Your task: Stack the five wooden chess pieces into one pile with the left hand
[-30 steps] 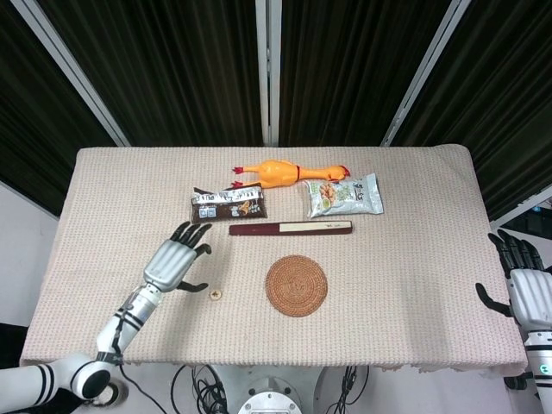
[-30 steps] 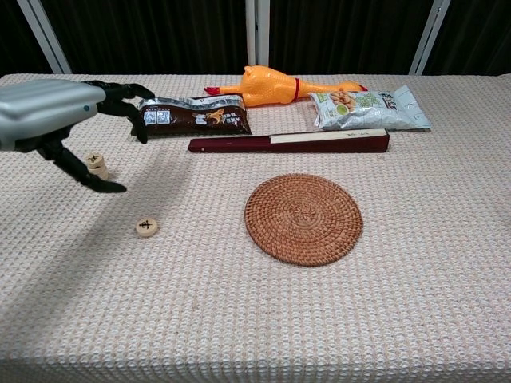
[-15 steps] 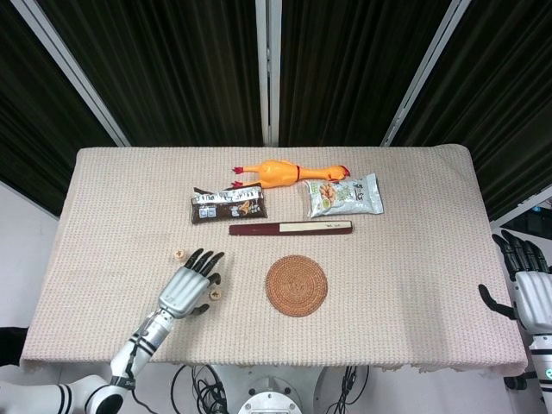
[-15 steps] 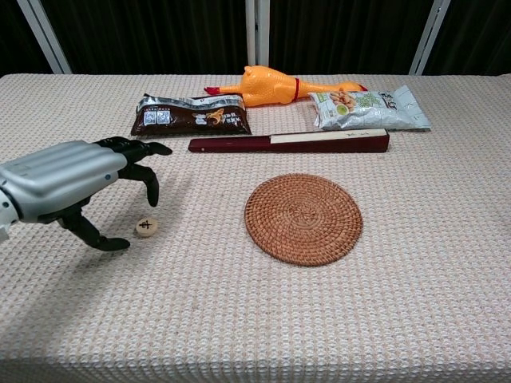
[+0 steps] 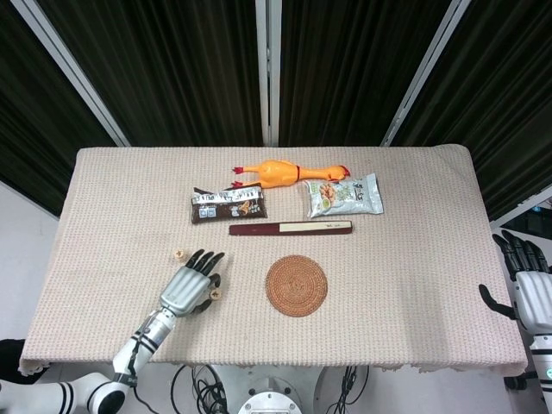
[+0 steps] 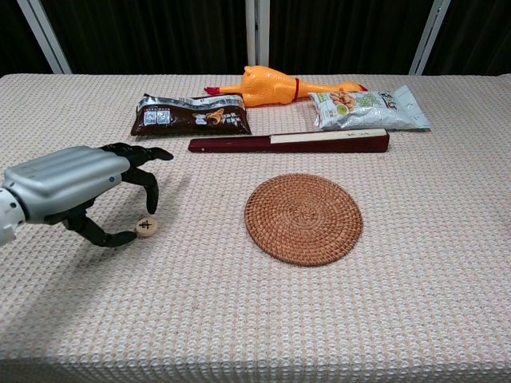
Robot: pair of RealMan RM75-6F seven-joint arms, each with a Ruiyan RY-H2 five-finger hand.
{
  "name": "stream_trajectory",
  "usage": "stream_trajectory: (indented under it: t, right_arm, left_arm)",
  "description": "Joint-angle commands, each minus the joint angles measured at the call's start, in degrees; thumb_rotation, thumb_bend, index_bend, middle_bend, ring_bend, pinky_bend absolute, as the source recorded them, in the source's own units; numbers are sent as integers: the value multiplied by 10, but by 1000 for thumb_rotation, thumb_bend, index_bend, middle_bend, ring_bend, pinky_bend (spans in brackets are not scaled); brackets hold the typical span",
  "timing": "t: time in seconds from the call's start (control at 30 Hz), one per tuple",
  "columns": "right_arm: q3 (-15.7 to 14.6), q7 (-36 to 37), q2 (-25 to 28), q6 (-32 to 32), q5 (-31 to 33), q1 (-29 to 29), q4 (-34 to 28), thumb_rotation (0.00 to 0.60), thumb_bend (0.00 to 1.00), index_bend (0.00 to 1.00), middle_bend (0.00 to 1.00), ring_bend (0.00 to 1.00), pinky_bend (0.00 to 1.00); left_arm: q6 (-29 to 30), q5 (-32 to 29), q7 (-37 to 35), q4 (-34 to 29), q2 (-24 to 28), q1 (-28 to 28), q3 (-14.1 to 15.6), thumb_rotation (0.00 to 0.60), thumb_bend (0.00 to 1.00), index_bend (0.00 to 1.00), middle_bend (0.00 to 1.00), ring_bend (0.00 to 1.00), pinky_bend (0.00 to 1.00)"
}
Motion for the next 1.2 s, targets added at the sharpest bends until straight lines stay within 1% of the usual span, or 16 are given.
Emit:
stream_trajectory:
  t: [0.03, 0.57, 0.93, 1.1, 1.2]
  right_arm:
    - [0, -1, 0, -1, 1, 0, 0, 600, 282, 0, 0, 0, 0]
    - [2, 2, 1, 0, 3, 0, 0, 600, 282, 0, 0, 0, 0]
    - [2, 3, 1, 0, 4, 0, 0, 600, 282, 0, 0, 0, 0]
    - [3, 2, 0, -1, 6, 0, 1, 600, 282, 0, 0, 0, 0]
    - [3, 1, 0, -3, 6, 1, 1, 600, 281, 0, 0, 0, 0]
  left_arm:
    - [-6, -2, -5, -2, 2, -2, -2, 600, 334, 446, 0, 0, 0]
    - [-32, -10, -12, 10, -2, -6, -6, 600, 334, 439, 0, 0, 0]
    - [-22, 0, -31, 8, -2, -1, -9, 600, 327, 499, 0, 0, 0]
    - [-5, 4, -41, -13, 17, 6, -17, 600, 327, 500, 0, 0, 0]
    - [12, 1, -48, -40, 47, 12, -27, 600, 327, 500, 0, 0, 0]
